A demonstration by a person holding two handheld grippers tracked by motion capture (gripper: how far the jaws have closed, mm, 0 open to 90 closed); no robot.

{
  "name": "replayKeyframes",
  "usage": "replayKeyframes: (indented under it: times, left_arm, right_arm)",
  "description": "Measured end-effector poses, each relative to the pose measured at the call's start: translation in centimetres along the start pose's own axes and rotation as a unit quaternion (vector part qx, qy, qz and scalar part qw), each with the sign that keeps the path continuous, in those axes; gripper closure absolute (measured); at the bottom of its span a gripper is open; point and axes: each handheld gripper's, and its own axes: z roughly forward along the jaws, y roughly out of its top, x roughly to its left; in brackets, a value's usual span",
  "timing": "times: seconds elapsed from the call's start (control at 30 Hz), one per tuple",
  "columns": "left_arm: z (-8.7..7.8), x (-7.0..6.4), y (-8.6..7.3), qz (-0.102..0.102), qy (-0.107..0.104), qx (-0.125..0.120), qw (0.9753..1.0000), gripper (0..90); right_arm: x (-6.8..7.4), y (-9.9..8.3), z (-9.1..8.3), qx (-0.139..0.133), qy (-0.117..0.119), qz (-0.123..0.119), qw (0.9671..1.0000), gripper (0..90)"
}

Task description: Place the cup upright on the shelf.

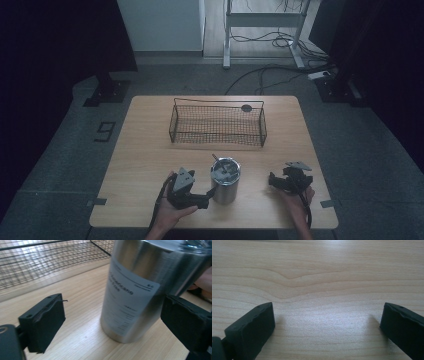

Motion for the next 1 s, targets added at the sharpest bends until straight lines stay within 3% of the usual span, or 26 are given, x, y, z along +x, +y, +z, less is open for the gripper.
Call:
replayKeyframes:
  times: [0.33,0.6,0.83,1.0]
  left_arm:
    - [0.8,-1.4,0.4,0.021,-0.030,0.000,0.9993,1.1]
    - [1.7,-1.8,1.5,0.028,-0.028,0.007,0.9992,1.1]
    - [3.0,-2.0,2.1,0.028,-0.043,0.010,0.9986,0.0]
    - [3.9,-2.4,2.6,0.035,-0.034,0.014,0.9987,0.0]
  right_arm:
    - [-0.1,0.0,0.0,0.000,0.000,0.000,1.0000,0.0]
    - [-0.1,0.0,0.0,0.000,0.000,0.000,1.0000,0.0]
    - [-0.1,0.0,0.0,-0.001,0.000,0.000,1.0000,0.0]
    - [-0.1,0.0,0.0,0.000,0.000,0.000,1.0000,0.0]
